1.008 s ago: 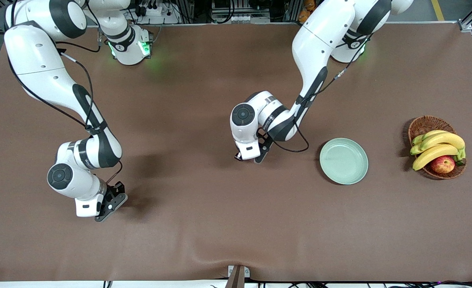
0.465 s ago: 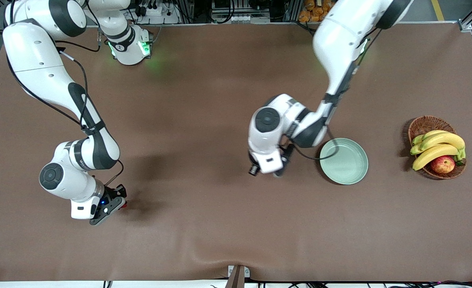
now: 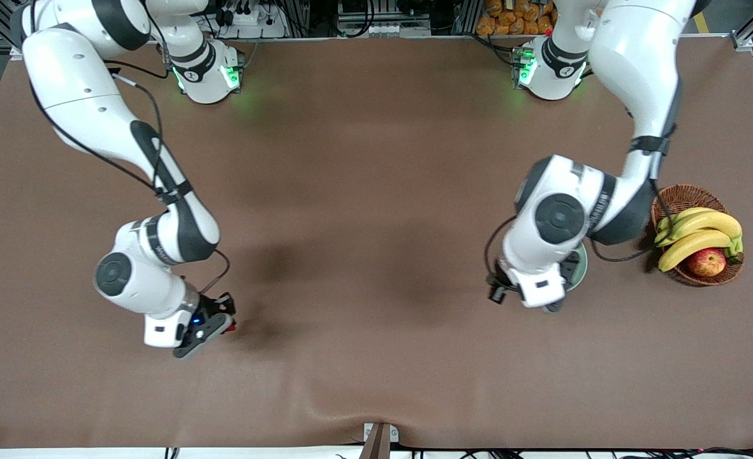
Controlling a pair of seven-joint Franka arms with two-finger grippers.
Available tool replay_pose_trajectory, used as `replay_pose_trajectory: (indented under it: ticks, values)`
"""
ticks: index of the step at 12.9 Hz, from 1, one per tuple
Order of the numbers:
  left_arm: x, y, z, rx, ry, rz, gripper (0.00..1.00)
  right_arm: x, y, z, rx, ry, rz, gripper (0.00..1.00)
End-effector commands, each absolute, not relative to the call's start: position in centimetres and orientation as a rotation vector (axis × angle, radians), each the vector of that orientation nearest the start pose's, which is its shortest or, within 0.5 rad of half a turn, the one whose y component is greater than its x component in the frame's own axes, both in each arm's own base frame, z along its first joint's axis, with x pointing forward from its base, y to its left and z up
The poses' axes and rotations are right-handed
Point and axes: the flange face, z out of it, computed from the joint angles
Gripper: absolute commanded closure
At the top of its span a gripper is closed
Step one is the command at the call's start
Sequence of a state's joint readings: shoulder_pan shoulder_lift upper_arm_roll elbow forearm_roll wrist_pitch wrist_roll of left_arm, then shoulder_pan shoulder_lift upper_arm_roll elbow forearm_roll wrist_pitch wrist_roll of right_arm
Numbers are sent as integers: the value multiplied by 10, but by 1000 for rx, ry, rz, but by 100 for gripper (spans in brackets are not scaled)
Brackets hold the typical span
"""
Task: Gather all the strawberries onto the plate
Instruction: 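Lower the strawberry onto the plate while the right gripper carries another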
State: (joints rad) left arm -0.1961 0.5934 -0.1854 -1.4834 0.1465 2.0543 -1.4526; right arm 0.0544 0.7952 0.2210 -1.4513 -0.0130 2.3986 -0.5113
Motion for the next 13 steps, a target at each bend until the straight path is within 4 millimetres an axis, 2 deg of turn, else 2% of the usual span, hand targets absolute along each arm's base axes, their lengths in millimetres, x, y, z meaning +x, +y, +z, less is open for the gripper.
replay_pose_trajectory:
  ticks: [1,3,4,5,8,10,11,12,13]
  values:
    - [661,-190,287,-2671,-1500,93,100,704,232,253,-2792,-1070,-290,100]
    - [662,-156,263,-2663,-1475,131,98,683,288,254,-2768,-1094,-274,100]
    - [663,-129,253,-2650,-1477,160,91,671,314,255,-2760,-1095,-265,100]
    - [657,-114,240,-2650,-1454,190,90,655,347,255,-2752,-1094,-257,100]
    - [637,-89,206,-2654,-1438,226,87,590,447,252,-2764,-1034,-207,100]
    - [626,-87,196,-2647,-1429,247,84,548,497,247,-2757,-1046,-181,100]
    - [623,-86,192,-2640,-1430,259,75,530,516,241,-2757,-1046,-168,100]
    - [623,-83,192,-2637,-1437,260,45,522,525,238,-2756,-1052,-167,100]
    - [625,-78,192,-2632,-1450,258,4,514,532,234,-2749,-1073,-168,100]
